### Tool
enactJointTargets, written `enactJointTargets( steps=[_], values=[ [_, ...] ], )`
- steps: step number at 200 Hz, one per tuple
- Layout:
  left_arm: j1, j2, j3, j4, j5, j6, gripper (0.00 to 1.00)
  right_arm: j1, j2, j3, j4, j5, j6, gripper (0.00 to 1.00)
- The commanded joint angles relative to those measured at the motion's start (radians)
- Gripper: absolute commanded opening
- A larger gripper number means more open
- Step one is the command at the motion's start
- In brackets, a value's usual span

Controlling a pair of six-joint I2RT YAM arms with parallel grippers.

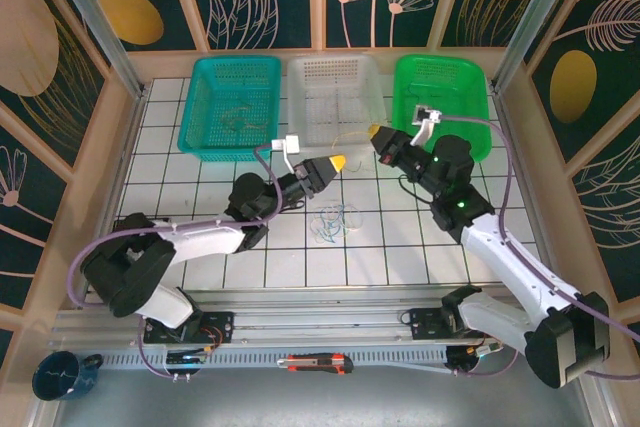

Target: Untangle the cables

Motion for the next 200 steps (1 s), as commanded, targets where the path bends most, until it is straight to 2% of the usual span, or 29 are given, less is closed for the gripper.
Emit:
enactJointTargets(
  steps=[1,52,83,113,145,162,200],
  values=[
    [0.021,-0.100,-0.014,0.031,0.036,0.003,0.00,-0.017,0.034,-0.043,-0.066,0.059,-0.107,0.00],
    [0.068,-0.205,0.038,-0.015,0.043,-0.006,0.00,0.003,0.114,-0.157,0.023,0.049,-0.094,0.00],
    [0.092,-0.217,0.091,-0.077,0.025,0.006,0.00,0.086,0.157,-0.171,0.050,0.073,-0.080,0.00],
    [0.119,-0.230,0.131,-0.232,-0.033,0.069,0.00,0.158,0.194,-0.160,0.069,0.070,-0.070,0.00],
    [0.195,-0.260,0.149,-0.402,-0.132,0.149,0.00,0.181,0.194,-0.126,0.035,0.064,-0.084,0.34],
    [0.259,-0.271,0.144,-0.429,-0.152,0.163,0.00,0.181,0.184,-0.116,0.007,0.070,-0.094,0.46],
    [0.402,-0.265,0.163,-0.523,-0.174,0.237,0.00,0.182,0.151,-0.129,-0.040,0.101,-0.104,0.51]
  ],
)
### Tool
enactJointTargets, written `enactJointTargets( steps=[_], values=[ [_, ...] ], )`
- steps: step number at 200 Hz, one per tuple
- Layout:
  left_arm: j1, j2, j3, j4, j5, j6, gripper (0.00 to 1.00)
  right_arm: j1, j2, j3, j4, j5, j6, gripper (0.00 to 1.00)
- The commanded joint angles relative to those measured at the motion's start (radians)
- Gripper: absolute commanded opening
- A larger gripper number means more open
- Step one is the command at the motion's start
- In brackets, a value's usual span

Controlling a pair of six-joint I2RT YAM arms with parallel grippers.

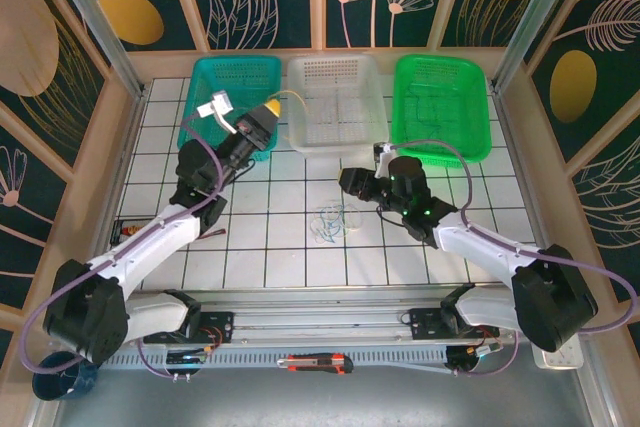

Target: Untangle the cables

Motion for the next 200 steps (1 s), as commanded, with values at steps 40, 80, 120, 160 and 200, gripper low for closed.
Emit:
enactJointTargets(
  steps=[40,80,120,160,200],
  values=[
    [0.198,0.060,0.065,-0.164,-0.066,0.187,0.00,0.004,-0.105,-0.009,-0.105,0.090,-0.023,0.52],
    [0.290,0.186,0.107,-0.193,-0.075,0.242,0.00,0.003,-0.183,-0.046,-0.167,0.133,-0.025,0.55],
    [0.342,0.349,0.180,-0.216,-0.022,0.269,0.00,-0.007,-0.241,-0.061,-0.228,0.151,-0.033,0.60],
    [0.351,0.425,0.257,-0.268,0.016,0.310,0.48,-0.005,-0.205,-0.054,-0.259,0.098,-0.062,0.64],
    [0.351,0.388,0.274,-0.298,0.072,0.321,0.82,0.048,-0.148,-0.036,-0.261,0.074,-0.088,0.64]
  ],
)
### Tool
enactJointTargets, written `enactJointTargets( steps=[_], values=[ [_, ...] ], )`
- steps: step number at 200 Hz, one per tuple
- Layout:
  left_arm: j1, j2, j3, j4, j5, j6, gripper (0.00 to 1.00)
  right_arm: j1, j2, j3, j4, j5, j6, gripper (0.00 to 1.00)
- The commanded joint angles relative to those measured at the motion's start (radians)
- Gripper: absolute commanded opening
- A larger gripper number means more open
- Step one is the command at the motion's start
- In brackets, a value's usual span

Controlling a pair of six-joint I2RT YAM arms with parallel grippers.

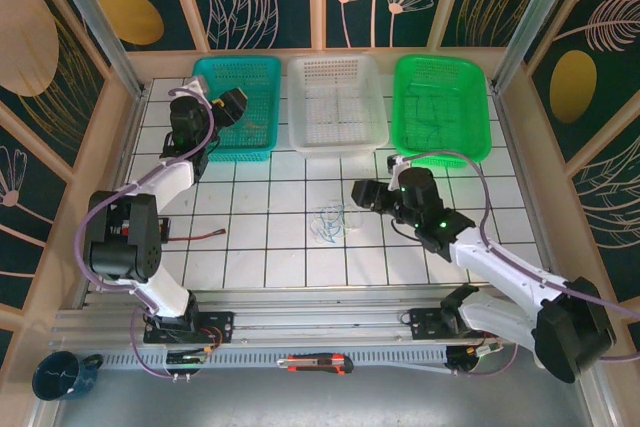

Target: Untangle the cables

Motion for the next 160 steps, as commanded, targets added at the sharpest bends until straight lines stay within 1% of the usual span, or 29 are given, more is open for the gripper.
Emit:
enactJointTargets(
  steps=[1,17,36,57,82,116,144,160],
  values=[
    [0.006,-0.040,0.032,-0.021,0.060,0.025,0.82,0.039,0.032,0.015,-0.018,-0.017,-0.039,0.64],
    [0.006,-0.057,0.029,-0.020,0.117,0.008,0.89,0.066,0.056,0.038,-0.027,-0.004,-0.054,0.63],
    [0.006,-0.078,0.014,-0.003,0.198,-0.042,0.99,0.100,0.085,0.087,-0.053,0.017,-0.073,0.62],
    [0.006,-0.124,-0.049,0.049,0.257,-0.102,0.99,0.126,0.108,0.162,-0.093,0.043,-0.102,0.62],
    [0.001,-0.199,-0.134,0.048,0.287,-0.151,0.99,0.137,0.133,0.250,-0.136,0.068,-0.131,0.61],
    [-0.031,-0.328,-0.264,0.034,0.284,-0.175,0.99,0.149,0.183,0.326,-0.155,0.061,-0.149,0.60],
    [-0.082,-0.431,-0.373,0.033,0.256,-0.179,0.99,0.182,0.250,0.326,-0.147,0.073,-0.149,0.56],
    [-0.096,-0.470,-0.431,0.034,0.255,-0.192,0.99,0.206,0.293,0.320,-0.148,0.079,-0.144,0.52]
  ],
)
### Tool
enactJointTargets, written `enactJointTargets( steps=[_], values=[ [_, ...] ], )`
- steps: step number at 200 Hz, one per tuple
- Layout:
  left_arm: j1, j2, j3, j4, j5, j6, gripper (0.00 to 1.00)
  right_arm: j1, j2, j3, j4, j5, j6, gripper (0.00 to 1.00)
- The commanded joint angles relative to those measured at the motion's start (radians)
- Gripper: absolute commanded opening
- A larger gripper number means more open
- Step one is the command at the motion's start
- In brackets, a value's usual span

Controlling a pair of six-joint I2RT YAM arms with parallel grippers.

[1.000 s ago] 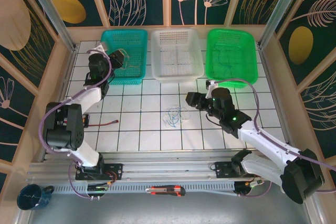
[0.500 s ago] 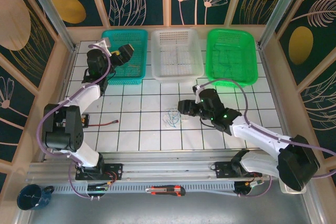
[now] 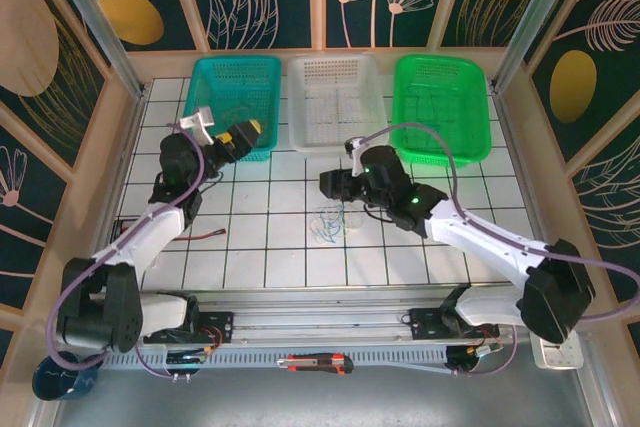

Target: Untangle the cables

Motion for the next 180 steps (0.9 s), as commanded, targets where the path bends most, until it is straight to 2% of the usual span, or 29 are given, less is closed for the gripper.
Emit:
enactJointTargets(
  steps=[1,28,71,110,180],
  values=[
    [-0.024,-0.057,-0.073,0.019,0.006,-0.031,0.99,0.035,0.059,0.004,-0.025,0.032,-0.016,0.52],
    [-0.034,-0.102,-0.162,0.037,0.016,-0.053,0.99,0.087,0.134,-0.009,-0.026,0.059,-0.006,0.43],
    [-0.036,-0.121,-0.221,0.059,0.017,-0.074,0.99,0.179,0.284,0.027,-0.067,0.141,-0.012,0.44],
    [-0.035,-0.112,-0.223,0.068,0.019,-0.079,0.99,0.243,0.392,0.083,-0.126,0.228,-0.013,0.39],
    [-0.036,-0.106,-0.233,0.076,0.026,-0.079,0.99,0.269,0.421,0.118,-0.155,0.320,-0.011,0.38]
  ],
)
